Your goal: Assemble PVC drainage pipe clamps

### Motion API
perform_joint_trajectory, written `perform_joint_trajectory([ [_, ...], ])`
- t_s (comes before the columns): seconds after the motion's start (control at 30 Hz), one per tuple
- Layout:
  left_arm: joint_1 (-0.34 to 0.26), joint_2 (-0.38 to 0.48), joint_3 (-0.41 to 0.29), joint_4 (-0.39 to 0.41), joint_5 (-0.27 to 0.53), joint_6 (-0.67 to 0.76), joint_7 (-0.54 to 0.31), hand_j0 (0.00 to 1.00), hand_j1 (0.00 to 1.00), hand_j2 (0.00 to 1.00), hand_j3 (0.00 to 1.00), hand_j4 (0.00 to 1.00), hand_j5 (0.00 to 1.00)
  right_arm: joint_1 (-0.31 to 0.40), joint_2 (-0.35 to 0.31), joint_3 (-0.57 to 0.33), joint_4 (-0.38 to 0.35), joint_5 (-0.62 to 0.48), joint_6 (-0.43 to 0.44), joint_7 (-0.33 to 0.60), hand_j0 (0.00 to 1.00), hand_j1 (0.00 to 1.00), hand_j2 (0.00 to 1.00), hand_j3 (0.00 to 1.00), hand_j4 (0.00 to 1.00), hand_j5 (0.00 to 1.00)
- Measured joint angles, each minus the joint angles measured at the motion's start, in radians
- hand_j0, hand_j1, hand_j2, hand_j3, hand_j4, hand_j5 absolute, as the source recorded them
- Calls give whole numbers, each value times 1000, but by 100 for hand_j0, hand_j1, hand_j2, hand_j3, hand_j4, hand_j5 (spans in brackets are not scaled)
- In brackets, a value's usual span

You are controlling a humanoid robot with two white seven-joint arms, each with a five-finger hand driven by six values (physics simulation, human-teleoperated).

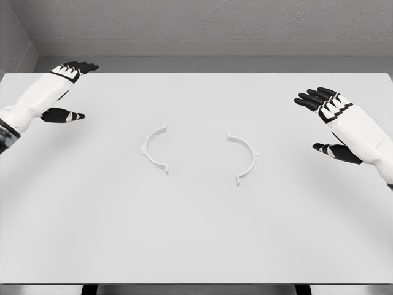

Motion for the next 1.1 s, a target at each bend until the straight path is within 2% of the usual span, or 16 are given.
perform_joint_trajectory([
  [0.13, 9, -19, -5, 1, -5, 0, 0, 100, 100, 100, 100, 100, 100, -9, 2, 1, 7, 0, 0, 0, 100, 100, 100, 100, 100, 100],
  [0.23, 43, -27, -10, 3, -7, 0, 0, 100, 100, 100, 100, 100, 100, -95, 14, 67, 41, 1, 1, 3, 100, 100, 100, 100, 100, 100],
  [0.4, 51, -32, -58, -2, -8, 0, 0, 100, 100, 100, 100, 100, 100, -101, 57, 158, 75, 46, 1, 7, 100, 100, 100, 100, 100, 100],
  [0.6, 61, -42, -94, 0, -9, 0, 0, 100, 100, 100, 100, 100, 100, -132, 97, 207, 85, 90, 0, 14, 100, 100, 100, 100, 100, 100],
  [0.7, 61, -44, -98, -2, -9, 0, 0, 100, 100, 100, 100, 100, 100, -181, 110, 215, 88, 101, 1, 105, 100, 100, 100, 100, 100, 100],
  [0.83, 58, -56, -107, -3, -9, 0, 0, 100, 100, 100, 100, 100, 100, -201, 121, 219, 91, 112, 3, 212, 100, 100, 100, 100, 100, 100],
  [1.0, 54, -79, -128, -4, -10, 0, 0, 100, 100, 100, 100, 100, 100, -212, 133, 224, 118, 120, 4, 247, 100, 100, 100, 100, 100, 100],
  [1.03, 52, -81, -130, -4, -9, 0, 0, 100, 100, 100, 100, 100, 100, -238, 136, 231, 127, 119, 4, 249, 100, 100, 100, 100, 100, 100],
  [1.1, 46, -90, -133, -4, -9, 0, 0, 100, 100, 100, 100, 100, 100, -247, 144, 248, 153, 120, 3, 252, 100, 100, 100, 100, 100, 100],
])
